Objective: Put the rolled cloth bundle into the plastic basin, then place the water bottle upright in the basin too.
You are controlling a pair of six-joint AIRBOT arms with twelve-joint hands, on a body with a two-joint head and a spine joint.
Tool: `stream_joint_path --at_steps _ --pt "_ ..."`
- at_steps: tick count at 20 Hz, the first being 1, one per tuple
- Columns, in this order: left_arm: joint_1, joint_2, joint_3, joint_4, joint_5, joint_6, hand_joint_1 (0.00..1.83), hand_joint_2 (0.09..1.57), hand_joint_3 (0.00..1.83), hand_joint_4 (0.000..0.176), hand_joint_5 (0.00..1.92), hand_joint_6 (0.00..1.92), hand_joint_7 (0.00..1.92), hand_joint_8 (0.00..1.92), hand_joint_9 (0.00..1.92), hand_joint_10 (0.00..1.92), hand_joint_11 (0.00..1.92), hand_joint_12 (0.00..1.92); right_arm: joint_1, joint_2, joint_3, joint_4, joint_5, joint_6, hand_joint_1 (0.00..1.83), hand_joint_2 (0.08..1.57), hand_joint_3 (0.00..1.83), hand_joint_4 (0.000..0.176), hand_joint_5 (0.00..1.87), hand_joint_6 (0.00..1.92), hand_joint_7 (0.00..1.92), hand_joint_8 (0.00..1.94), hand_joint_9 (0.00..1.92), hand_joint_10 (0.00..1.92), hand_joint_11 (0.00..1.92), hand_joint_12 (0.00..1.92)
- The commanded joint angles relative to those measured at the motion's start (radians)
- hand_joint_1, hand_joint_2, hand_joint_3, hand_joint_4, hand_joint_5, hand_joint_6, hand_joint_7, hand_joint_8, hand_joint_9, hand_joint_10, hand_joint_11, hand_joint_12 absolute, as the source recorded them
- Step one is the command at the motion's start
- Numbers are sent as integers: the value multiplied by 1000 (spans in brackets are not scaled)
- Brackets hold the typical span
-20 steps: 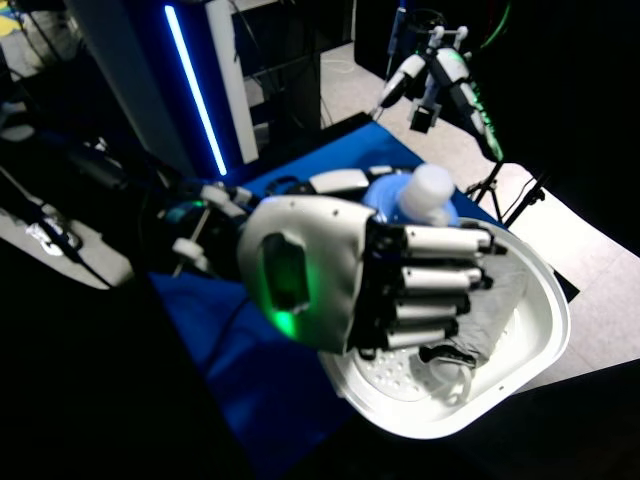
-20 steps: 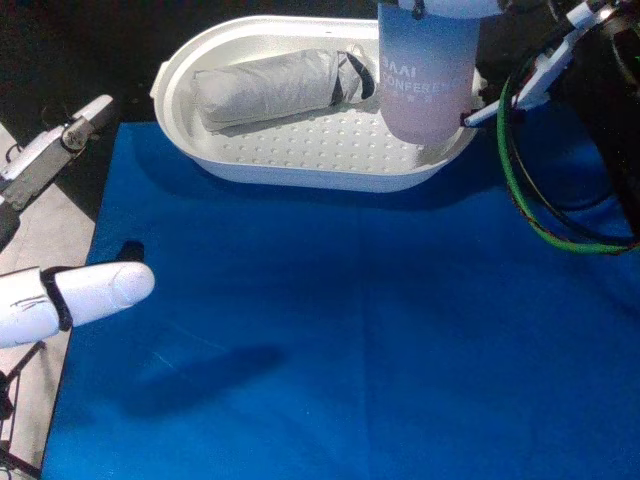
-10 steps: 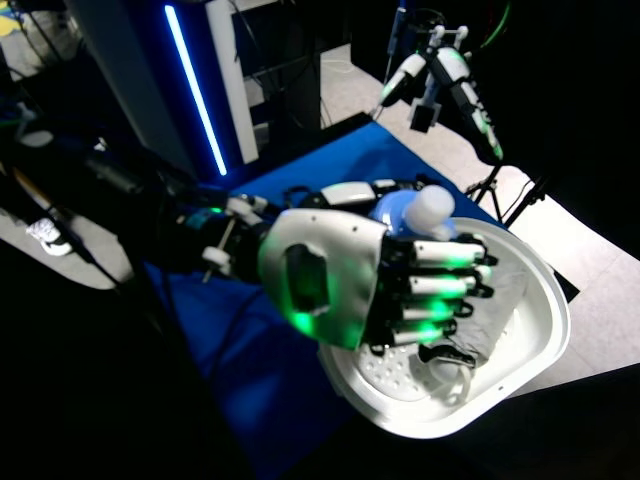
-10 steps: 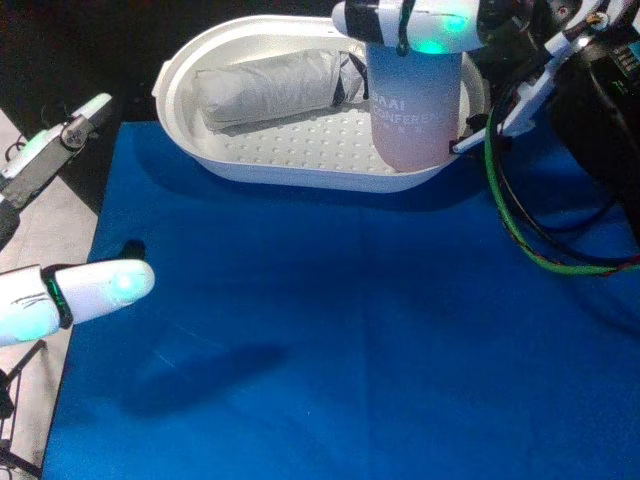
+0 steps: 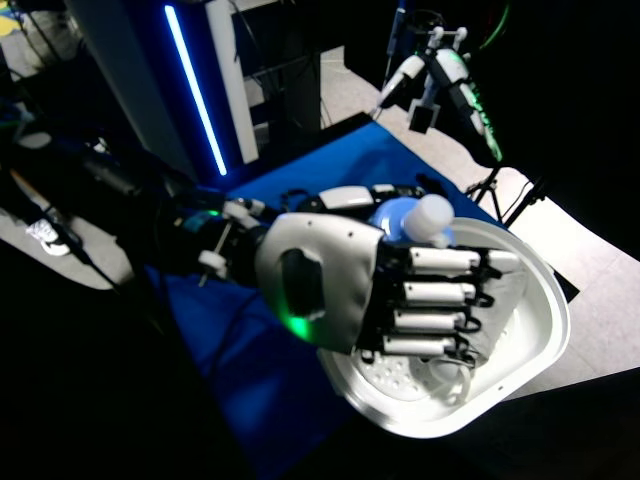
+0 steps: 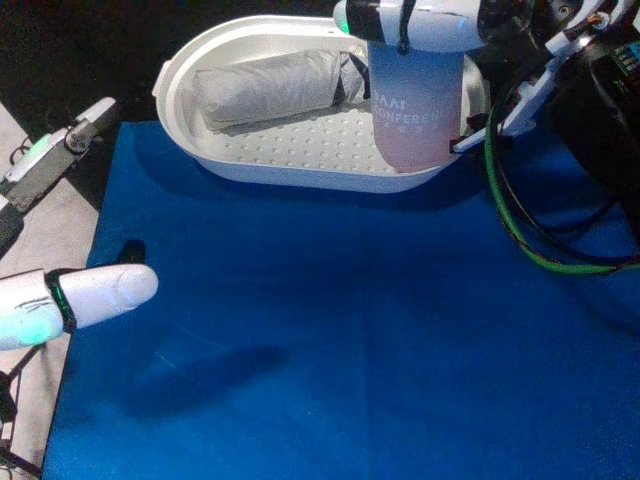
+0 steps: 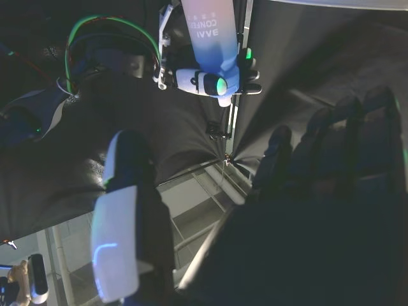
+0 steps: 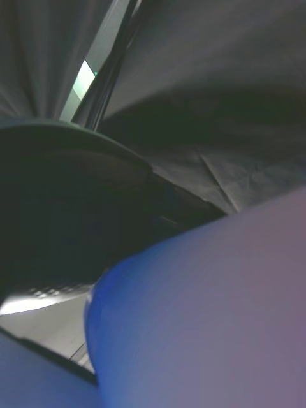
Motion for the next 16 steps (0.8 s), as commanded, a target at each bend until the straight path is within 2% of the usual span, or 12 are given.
stream_joint_path --at_steps 1,4,5,6,7,8,9,10,11,13,14,16 --pt "-9 -5 5 2 -128 -11 505 875 3 176 0 0 0 0 0 0 0 0 11 4 5 4 138 18 962 1029 0 0 764 0 756 110 563 851 439 1394" --pt "-9 -6 5 2 -128 -12 512 879 3 176 0 0 0 0 0 0 0 0 11 6 5 4 138 18 943 1025 0 0 707 0 734 36 570 740 457 1304" --pt "-9 -6 5 2 -129 -12 515 885 4 176 0 0 0 0 0 0 0 0 11 7 5 4 138 18 940 1023 0 0 662 0 693 7 559 576 405 1159" --pt "-9 -6 5 2 -129 -13 514 886 4 176 0 0 0 0 0 0 0 0 11 7 5 4 138 18 941 1022 0 0 656 0 688 3 583 496 395 1139" --pt "-9 -6 5 2 -129 -13 515 883 2 176 0 0 0 0 0 0 0 0 11 7 5 4 138 18 910 1014 0 0 586 0 607 0 607 186 312 974" --pt "-9 -6 6 2 -128 -13 515 882 1 176 0 0 0 0 0 0 0 0 11 7 6 4 138 18 866 1007 0 24 526 0 533 0 572 39 235 848" --pt "-9 -7 6 2 -128 -14 516 881 1 176 0 0 0 0 0 0 0 0 12 7 7 4 138 18 848 1004 0 42 498 0 495 0 534 7 204 748" --pt "-9 -7 7 2 -128 -14 515 883 2 176 0 0 0 0 0 0 0 0 12 7 8 4 138 18 842 1006 0 74 480 0 455 0 494 0 223 564" --pt "-9 -7 7 2 -127 -14 521 876 0 176 0 0 0 0 0 0 0 0 12 7 8 4 138 18 842 1019 0 82 448 0 421 0 450 0 211 480" --pt "-9 -7 7 2 -127 -14 516 876 0 176 0 0 0 0 0 0 0 0 12 9 9 4 138 18 820 1008 0 80 440 0 418 0 433 0 208 474" --pt "-9 -7 6 2 -128 -14 510 875 0 176 0 0 0 0 0 0 0 0 12 10 9 4 138 18 804 1003 2 87 433 0 410 0 438 0 199 510" --pt "-9 -7 5 1 -130 -15 518 871 0 176 0 0 0 0 0 0 0 0 12 12 9 4 138 18 789 1007 3 84 419 0 410 0 439 1 177 520"
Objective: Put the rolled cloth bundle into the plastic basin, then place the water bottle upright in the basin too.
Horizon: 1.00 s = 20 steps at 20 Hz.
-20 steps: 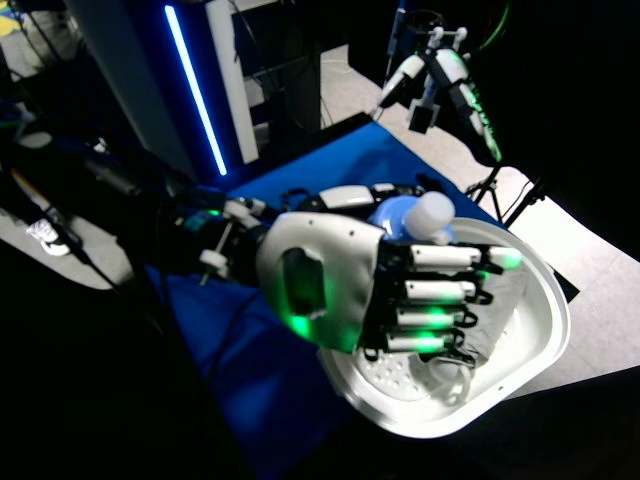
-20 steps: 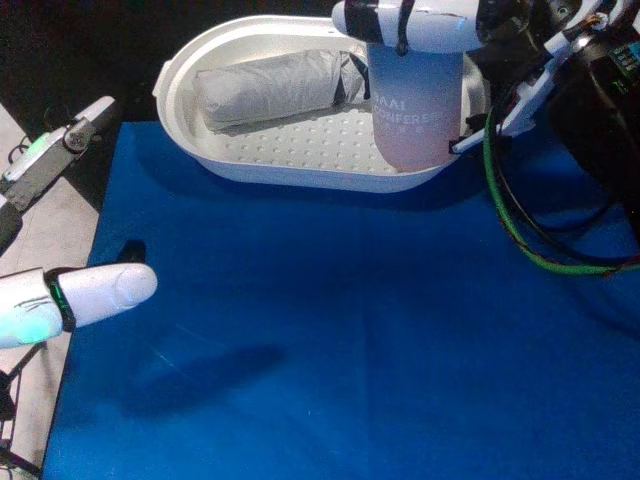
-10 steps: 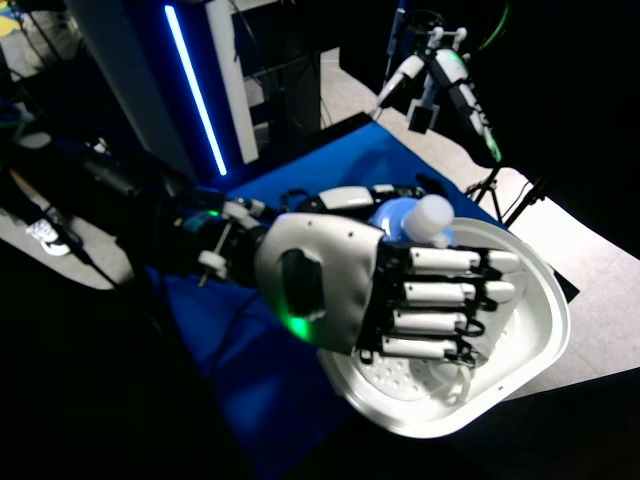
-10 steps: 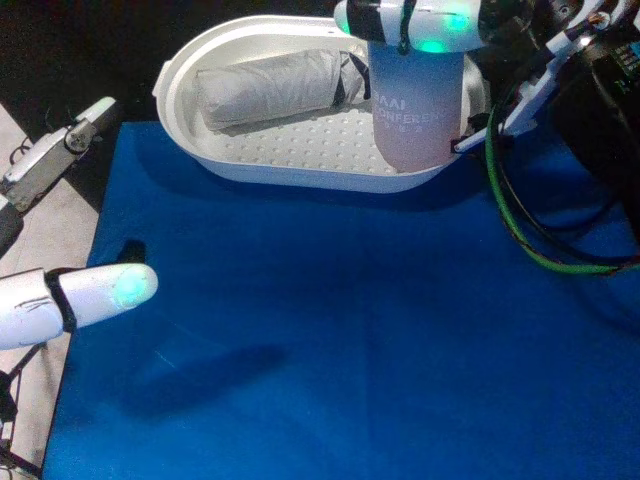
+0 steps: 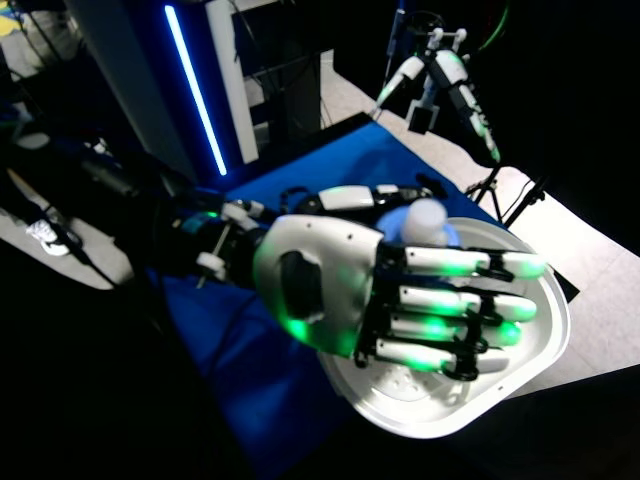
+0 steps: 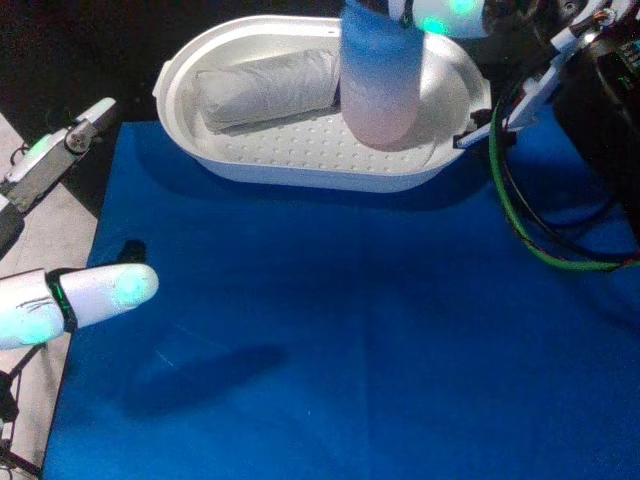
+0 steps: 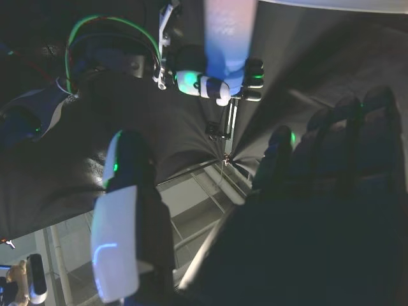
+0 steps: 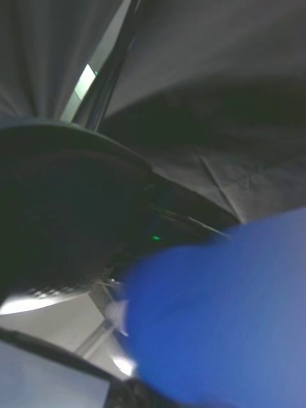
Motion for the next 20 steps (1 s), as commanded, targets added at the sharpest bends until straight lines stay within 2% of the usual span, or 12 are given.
stream_joint_path --at_steps 1,3,4,5,8,9,13,17,18,20 --pt "-9 -3 2 3 -129 -12 522 872 0 176 0 0 0 0 0 0 0 0 12 4 6 1 124 13 778 1010 3 80 410 0 409 0 439 1 168 522" --pt "-9 -3 1 3 -130 -12 511 874 0 176 0 0 0 0 0 0 0 0 12 6 6 1 124 17 763 1009 0 62 410 1 421 3 447 2 146 582" --pt "-9 -3 1 3 -131 -13 513 872 0 176 0 0 0 0 0 0 0 0 11 7 6 1 124 19 775 1014 1 61 414 2 423 3 447 2 146 587" --pt "-9 -3 1 3 -131 -13 513 876 1 176 0 0 0 0 0 0 0 0 11 8 5 1 124 20 762 1014 1 67 418 2 430 4 458 5 168 598" --pt "-9 -3 0 2 -131 -14 527 876 0 176 0 0 0 0 0 0 0 0 11 14 2 1 124 23 772 1019 2 53 422 2 437 4 461 4 154 597" --pt "-9 -3 0 2 -131 -14 527 876 0 176 0 0 0 0 0 0 0 0 11 15 1 1 124 23 762 1021 2 62 417 1 435 2 456 1 140 593" --pt "-9 -3 -1 1 -131 -14 525 883 3 176 0 0 0 0 0 0 0 0 8 18 -1 1 124 27 758 1019 0 71 425 0 445 0 470 1 141 605" --pt "-8 -5 -4 -1 -131 -14 526 888 3 176 0 0 0 0 0 0 0 0 4 38 -18 -4 124 27 776 1019 0 66 430 1 455 3 479 4 179 618" --pt "-8 -5 -4 -1 -131 -14 527 892 4 176 0 0 0 0 0 0 0 0 4 41 -20 -6 124 27 787 1021 0 57 433 2 459 4 484 5 181 620" --pt "-8 -5 -6 -1 -131 -14 526 895 4 176 0 0 0 0 0 0 0 0 2 57 -34 -18 125 27 804 1026 2 61 432 1 461 3 485 4 173 614"
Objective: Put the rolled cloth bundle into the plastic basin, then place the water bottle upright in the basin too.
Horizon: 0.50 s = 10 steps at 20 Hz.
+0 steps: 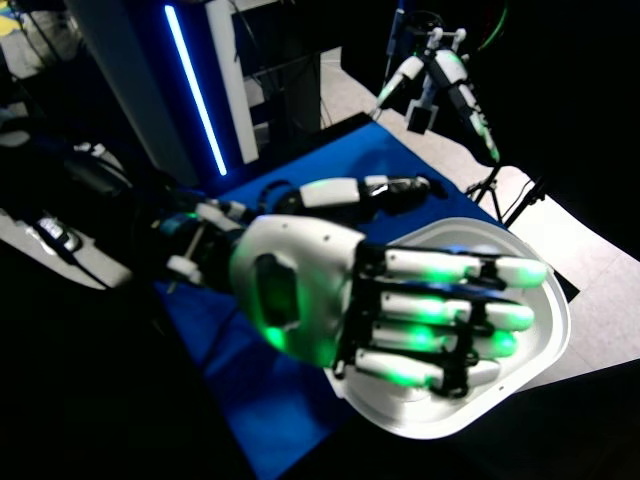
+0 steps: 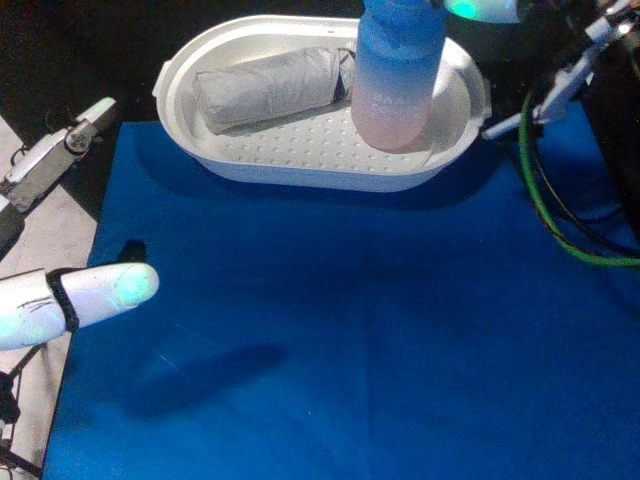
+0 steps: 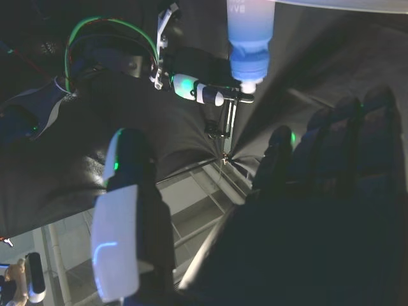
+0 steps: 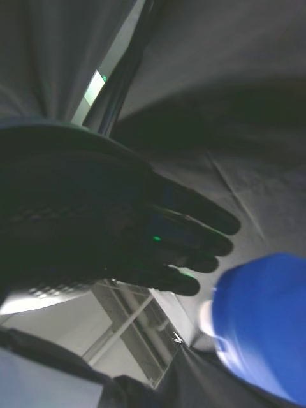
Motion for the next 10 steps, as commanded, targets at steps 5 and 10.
stream_joint_path --at_steps 5,10 --pt "-8 7 -5 -10 -142 -12 553 880 0 176 0 0 0 0 0 0 0 0 -14 106 -86 -78 154 13 751 1019 0 85 341 0 352 0 328 0 27 688" --pt "-8 38 -10 -28 -175 -11 523 841 0 176 0 0 0 0 0 0 0 0 -79 248 -209 -85 269 11 761 981 1 147 103 0 105 0 33 0 0 1"
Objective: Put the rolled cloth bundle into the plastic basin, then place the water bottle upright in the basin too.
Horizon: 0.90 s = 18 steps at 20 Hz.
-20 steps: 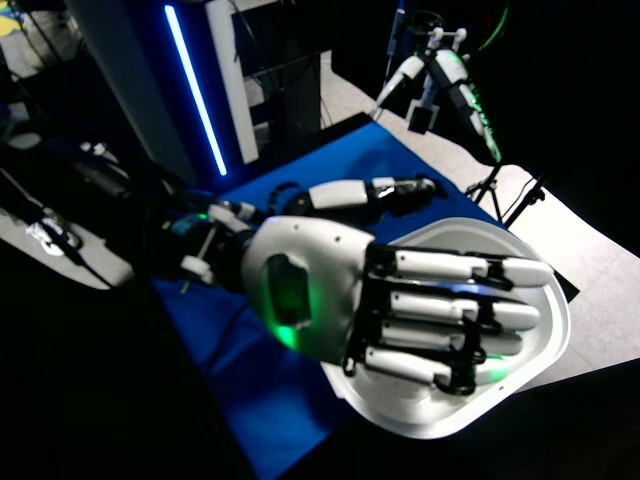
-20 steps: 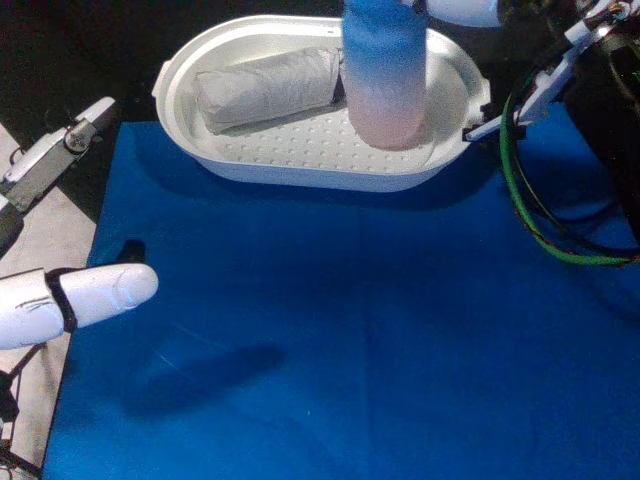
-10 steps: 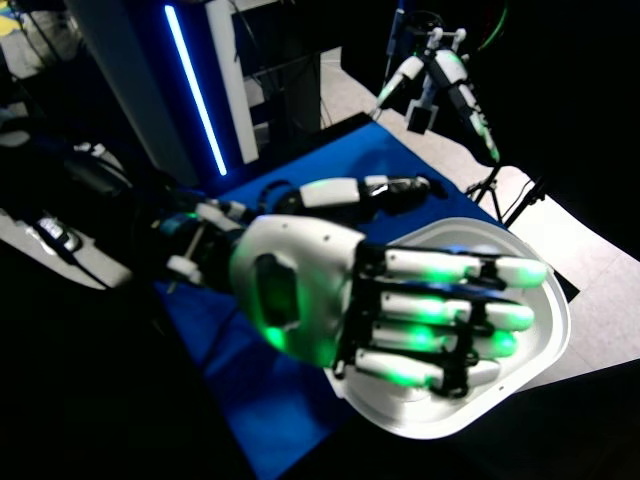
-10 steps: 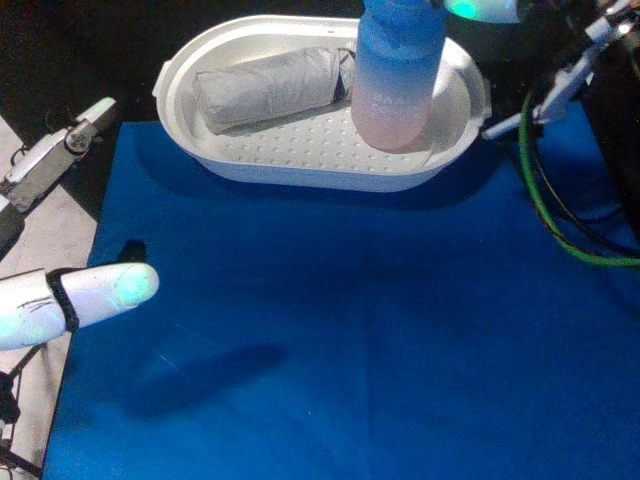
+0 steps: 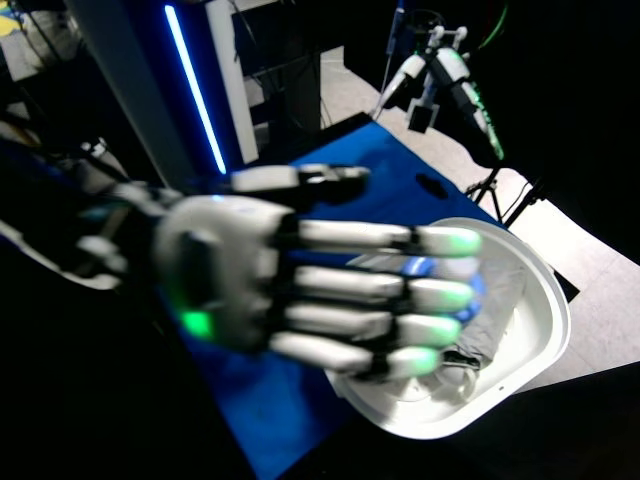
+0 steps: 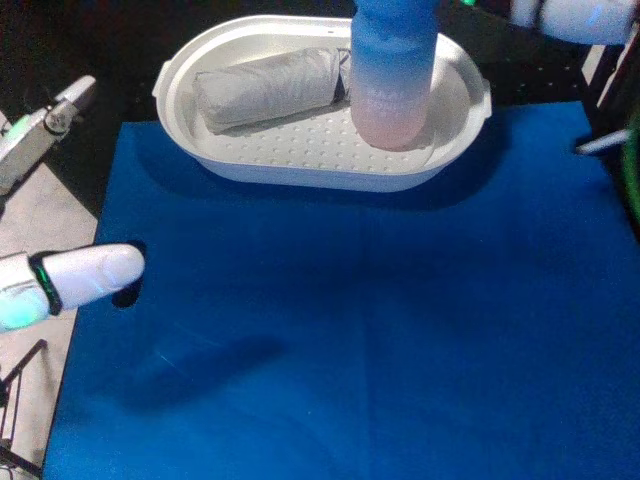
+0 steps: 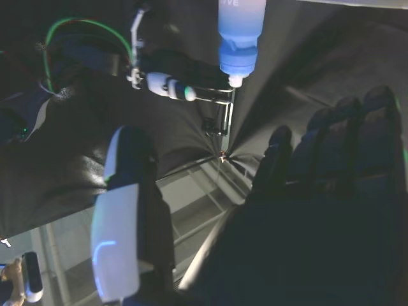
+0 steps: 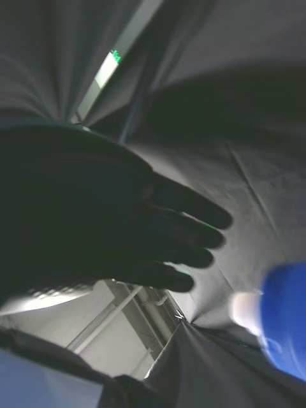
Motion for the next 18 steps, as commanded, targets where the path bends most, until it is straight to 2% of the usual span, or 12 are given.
stream_joint_path --at_steps 1,2,3,4,6,10,12,15,18 --pt "-8 14 -4 -7 -149 -7 522 832 0 176 0 0 0 0 0 0 0 0 -4 23 -18 5 173 10 744 966 0 153 84 0 72 0 0 0 0 0" --pt "-8 28 -9 -11 -163 -1 514 815 0 176 0 0 0 0 0 0 0 0 -35 66 -67 6 207 -7 720 937 0 175 89 2 75 1 0 0 0 0" --pt "-4 42 -15 -13 -175 6 591 884 15 176 0 0 0 0 0 0 0 0 -58 108 -119 6 234 -49 729 935 0 155 93 3 87 5 0 0 0 0" --pt "7 60 -23 -16 -192 14 578 897 16 176 0 0 0 0 0 0 0 0 -119 154 -179 13 279 -86 738 932 0 155 97 4 89 5 0 0 0 0" --pt "32 93 -46 -29 -232 30 493 891 7 176 0 0 0 0 0 0 0 0 -228 215 -263 40 370 -96 739 913 0 176 22 0 12 0 0 0 0 0" --pt "107 137 -105 -60 -304 59 424 856 0 176 0 0 0 0 0 0 0 0 -548 291 -446 222 661 -134 705 892 0 176 0 0 0 0 0 0 0 0" --pt "114 138 -117 -56 -304 64 450 850 0 176 0 0 0 0 0 0 0 0 -693 310 -526 305 733 -134 652 914 7 176 0 0 0 0 0 0 0 0" --pt "137 137 -139 -67 -305 72 362 857 1 176 0 0 0 0 0 0 0 0 -757 294 -555 326 733 -134 599 916 4 176 0 0 0 0 0 0 0 0" --pt "157 124 -152 -92 -305 64 250 903 10 176 0 0 0 0 0 0 22 10 -767 287 -558 332 733 -134 588 911 1 176 0 0 0 0 0 0 0 0"
